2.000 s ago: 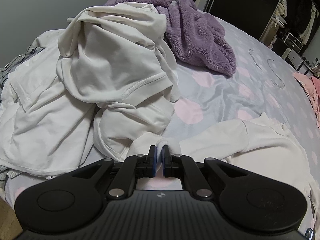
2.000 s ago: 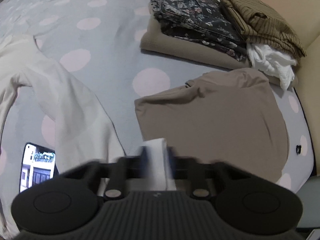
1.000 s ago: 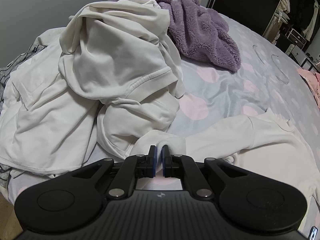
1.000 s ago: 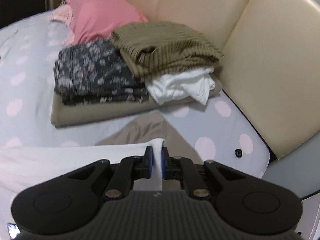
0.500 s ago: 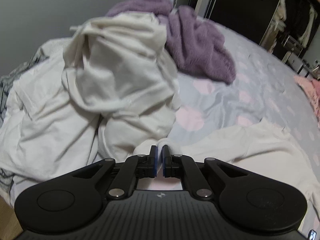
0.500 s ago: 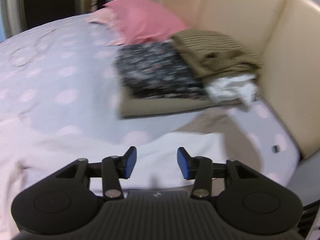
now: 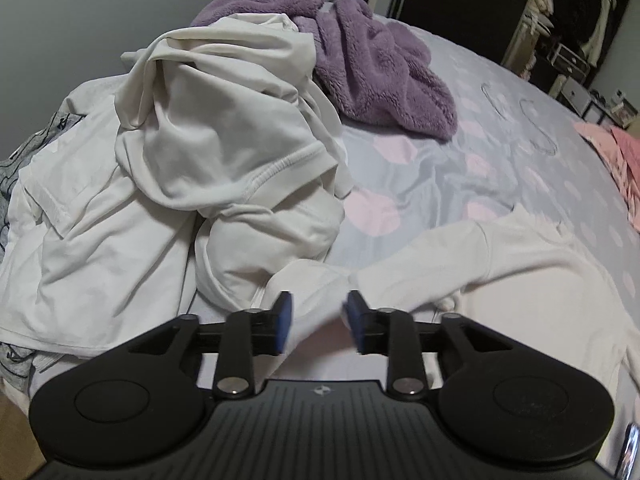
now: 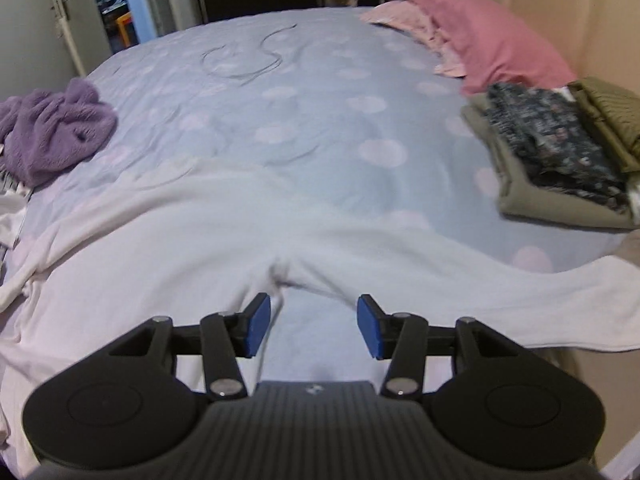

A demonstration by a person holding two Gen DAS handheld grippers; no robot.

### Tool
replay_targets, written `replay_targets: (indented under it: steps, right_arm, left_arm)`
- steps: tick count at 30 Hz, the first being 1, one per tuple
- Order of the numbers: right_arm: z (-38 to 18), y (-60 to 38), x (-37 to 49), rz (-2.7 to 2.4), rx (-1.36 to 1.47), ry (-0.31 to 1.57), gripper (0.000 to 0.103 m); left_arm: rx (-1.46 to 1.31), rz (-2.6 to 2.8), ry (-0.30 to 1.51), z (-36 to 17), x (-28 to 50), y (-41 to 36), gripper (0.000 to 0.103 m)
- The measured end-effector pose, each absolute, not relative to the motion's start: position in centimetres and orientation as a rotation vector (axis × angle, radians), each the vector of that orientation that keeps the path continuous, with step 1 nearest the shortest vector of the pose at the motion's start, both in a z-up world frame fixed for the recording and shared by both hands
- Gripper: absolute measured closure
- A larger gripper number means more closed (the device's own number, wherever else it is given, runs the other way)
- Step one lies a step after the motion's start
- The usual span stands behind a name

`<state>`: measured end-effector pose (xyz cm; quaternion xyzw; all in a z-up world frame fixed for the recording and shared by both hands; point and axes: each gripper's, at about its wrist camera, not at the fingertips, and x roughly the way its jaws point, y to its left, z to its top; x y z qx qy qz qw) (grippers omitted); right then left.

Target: Fold clothes

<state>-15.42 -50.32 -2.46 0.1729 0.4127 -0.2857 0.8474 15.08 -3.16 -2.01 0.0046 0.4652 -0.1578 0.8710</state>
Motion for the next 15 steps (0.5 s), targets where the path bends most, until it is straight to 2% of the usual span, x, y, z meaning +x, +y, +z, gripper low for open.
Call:
replay_targets:
  steps: [1,2,7,15]
  right_arm:
    - [-2.7,-50.4,-15.3,-0.612,0.360,0.878,0.052]
    - [-2.9,-50.5,-15.3,-0.625,0.368,0.883,0.052]
    - [-3.6,-51.0,-15.7,-0.656,0.428,0.892,0.052]
    - [-3.6,-49.1,-14.9,-0.613,0.350,0.908,0.052]
  left_arm:
    - [0.019,-0.335,0.973,-2.0,14.7,-3.1,0.056]
    - [0.026,-0.341,0.974,-2.1,14.3,-3.1,0.054]
    - [0.032,-0.359,1.021,-2.8,12.3,-2.1,0.053]
    - [0.032,-0.313,1.201,-5.7,9.5,0.2,0.052]
